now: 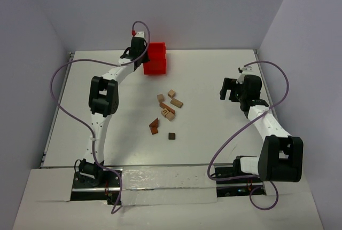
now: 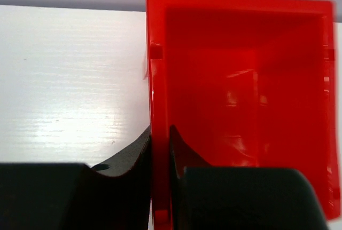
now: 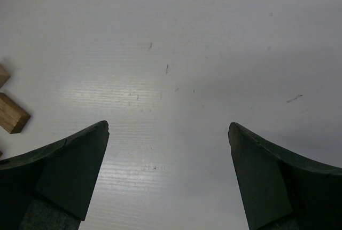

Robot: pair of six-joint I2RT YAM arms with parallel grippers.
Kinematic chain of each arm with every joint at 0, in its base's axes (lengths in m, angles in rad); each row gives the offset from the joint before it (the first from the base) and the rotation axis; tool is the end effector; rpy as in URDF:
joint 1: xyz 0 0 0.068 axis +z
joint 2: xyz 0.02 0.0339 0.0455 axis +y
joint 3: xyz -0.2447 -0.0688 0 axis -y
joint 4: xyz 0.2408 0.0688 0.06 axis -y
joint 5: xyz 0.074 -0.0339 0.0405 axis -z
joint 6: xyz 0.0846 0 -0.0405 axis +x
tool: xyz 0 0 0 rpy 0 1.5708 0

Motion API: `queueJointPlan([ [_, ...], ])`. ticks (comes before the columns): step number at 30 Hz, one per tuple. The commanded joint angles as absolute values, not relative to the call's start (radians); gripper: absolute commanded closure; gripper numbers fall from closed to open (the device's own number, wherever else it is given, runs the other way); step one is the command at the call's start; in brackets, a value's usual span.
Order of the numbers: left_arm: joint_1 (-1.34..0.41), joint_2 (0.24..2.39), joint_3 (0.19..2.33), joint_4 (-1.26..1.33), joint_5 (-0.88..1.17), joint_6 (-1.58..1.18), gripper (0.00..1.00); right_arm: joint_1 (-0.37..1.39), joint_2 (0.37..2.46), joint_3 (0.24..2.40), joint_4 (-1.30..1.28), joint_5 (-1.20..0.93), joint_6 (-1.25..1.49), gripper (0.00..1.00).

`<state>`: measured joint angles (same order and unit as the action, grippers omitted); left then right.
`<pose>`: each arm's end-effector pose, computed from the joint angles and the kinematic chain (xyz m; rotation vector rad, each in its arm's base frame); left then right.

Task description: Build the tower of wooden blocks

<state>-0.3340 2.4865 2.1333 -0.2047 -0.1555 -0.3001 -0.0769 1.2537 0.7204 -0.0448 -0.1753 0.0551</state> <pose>0.5659 -0.1825 0.1522 -0.0558 2.1276 -0.2103 0.3135 -0.0094 0.1893 0.0395 2.1437 0.1755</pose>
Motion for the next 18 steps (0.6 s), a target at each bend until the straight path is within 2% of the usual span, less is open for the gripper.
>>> queueJointPlan([
  [1, -0.334, 2.517, 2.226, -0.12, -0.137, -0.292, 0.76, -0.083, 1.265, 0.779, -0.038, -0.181, 0.063, 0.0],
  [5, -0.334, 2.54, 2.247, -0.119, -0.15, -0.288, 0.73, -0.083, 1.268, 0.783, -0.039, -0.182, 0.063, 0.0],
  [8, -0.333, 2.54, 2.253, -0.122, -0.153, -0.303, 0.65, -0.083, 1.271, 0.786, -0.045, -0.187, 0.059, 0.0],
  [11, -0.328, 2.52, 2.292, -0.157, -0.134, -0.311, 0.4, -0.083, 1.268, 0.797, -0.059, -0.199, 0.057, 0.0],
  [12, -0.326, 2.501, 2.292, -0.166, -0.127, -0.31, 0.36, -0.083, 1.262, 0.798, -0.06, -0.205, 0.057, 0.0],
  [13, -0.322, 2.467, 2.295, -0.175, -0.102, -0.307, 0.22, -0.083, 1.246, 0.798, -0.063, -0.215, 0.058, 0.0],
  [14, -0.319, 2.441, 2.295, -0.175, -0.101, -0.307, 0.22, -0.084, 1.246, 0.796, -0.063, -0.215, 0.058, 0.0],
  [15, -0.318, 2.413, 2.285, -0.182, -0.066, -0.295, 0.11, -0.083, 1.228, 0.793, -0.063, -0.229, 0.058, 0.0],
  [16, -0.316, 2.348, 2.275, -0.187, -0.048, -0.287, 0.05, -0.083, 1.215, 0.786, -0.06, -0.239, 0.058, 0.0],
  [18, -0.314, 2.278, 2.245, -0.207, 0.031, -0.235, 0.01, -0.083, 1.182, 0.777, -0.054, -0.263, 0.057, 0.0],
])
